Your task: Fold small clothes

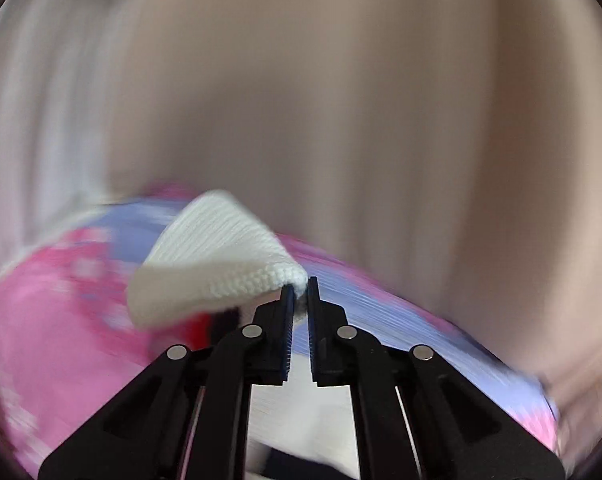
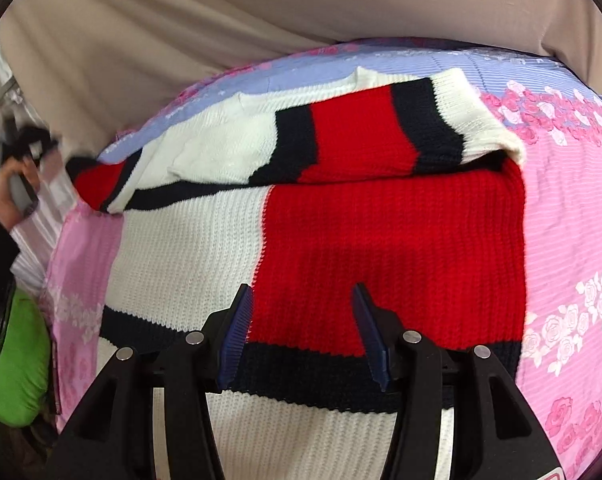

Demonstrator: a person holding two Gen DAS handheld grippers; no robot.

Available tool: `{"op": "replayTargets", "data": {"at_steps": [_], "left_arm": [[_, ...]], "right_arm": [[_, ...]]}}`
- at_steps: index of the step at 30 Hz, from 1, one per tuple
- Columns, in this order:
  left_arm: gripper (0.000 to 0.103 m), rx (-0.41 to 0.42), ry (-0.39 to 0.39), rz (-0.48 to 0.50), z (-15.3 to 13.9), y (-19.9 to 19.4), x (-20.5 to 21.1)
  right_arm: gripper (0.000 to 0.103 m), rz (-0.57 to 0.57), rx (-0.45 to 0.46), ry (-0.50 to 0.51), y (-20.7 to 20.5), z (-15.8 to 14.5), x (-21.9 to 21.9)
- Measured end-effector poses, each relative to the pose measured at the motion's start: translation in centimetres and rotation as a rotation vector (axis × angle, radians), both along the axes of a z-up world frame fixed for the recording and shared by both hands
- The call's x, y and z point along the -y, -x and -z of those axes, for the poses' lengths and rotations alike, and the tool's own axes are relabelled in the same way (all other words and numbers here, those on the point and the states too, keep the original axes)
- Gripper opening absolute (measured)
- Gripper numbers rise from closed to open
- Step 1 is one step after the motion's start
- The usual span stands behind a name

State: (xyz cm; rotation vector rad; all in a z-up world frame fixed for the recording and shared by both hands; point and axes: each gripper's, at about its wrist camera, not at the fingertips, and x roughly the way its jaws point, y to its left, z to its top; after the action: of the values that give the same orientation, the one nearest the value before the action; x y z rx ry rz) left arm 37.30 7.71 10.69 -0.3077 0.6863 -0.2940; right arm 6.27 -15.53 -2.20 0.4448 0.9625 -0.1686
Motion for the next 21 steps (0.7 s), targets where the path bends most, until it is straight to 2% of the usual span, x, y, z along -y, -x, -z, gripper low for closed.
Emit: {"op": "replayTargets", "data": {"at_steps": [2, 4, 5, 6, 8, 11, 14, 17, 21], "left_arm": [[0.007, -0.017, 0.031, 0.119, 0.3, 3.0, 6.1], [0.011, -0.103, 0.074, 0.226, 3.1, 6.6, 12.4], [0.023, -0.181, 0.081, 0.279, 6.2, 8.1, 15.9], [0.037, -0.24, 0.076, 0.303, 8.4, 8.9, 17.7], [0.04, -0.367, 0.069, 0.294, 13.5, 10.7, 19.7], [0.041, -0.444, 0.1, 0.223, 16.4, 11.4, 16.8], [0.059, -0.447, 0.164, 0.075, 16.2, 11.4, 11.3], [0.06, -0.464, 0.231, -0.108, 16.5, 6.3, 5.4], [0.06, -0.506, 0.282, -0.217, 18.2, 1.9, 1.8]], "right_arm": [[0.051, 0.015, 0.021, -0.011, 0.7, -0.4, 1.4], [0.052, 0.036, 0.034, -0.012, 1.5, -0.6, 2.7], [0.055, 0.05, 0.039, -0.015, 2.1, -0.6, 3.6], [0.055, 0.062, 0.043, -0.015, 2.5, -0.5, 4.4], [0.056, 0.086, 0.04, -0.009, 3.3, -0.1, 5.9], [0.056, 0.11, 0.027, 0.007, 4.1, 0.2, 7.8], [0.057, 0.121, 0.061, -0.034, 3.9, -0.1, 9.6], [0.06, 0.116, 0.092, -0.089, 1.0, -0.3, 11.2], [0.062, 0.123, 0.103, -0.113, -5.3, 0.3, 12.8]]}}
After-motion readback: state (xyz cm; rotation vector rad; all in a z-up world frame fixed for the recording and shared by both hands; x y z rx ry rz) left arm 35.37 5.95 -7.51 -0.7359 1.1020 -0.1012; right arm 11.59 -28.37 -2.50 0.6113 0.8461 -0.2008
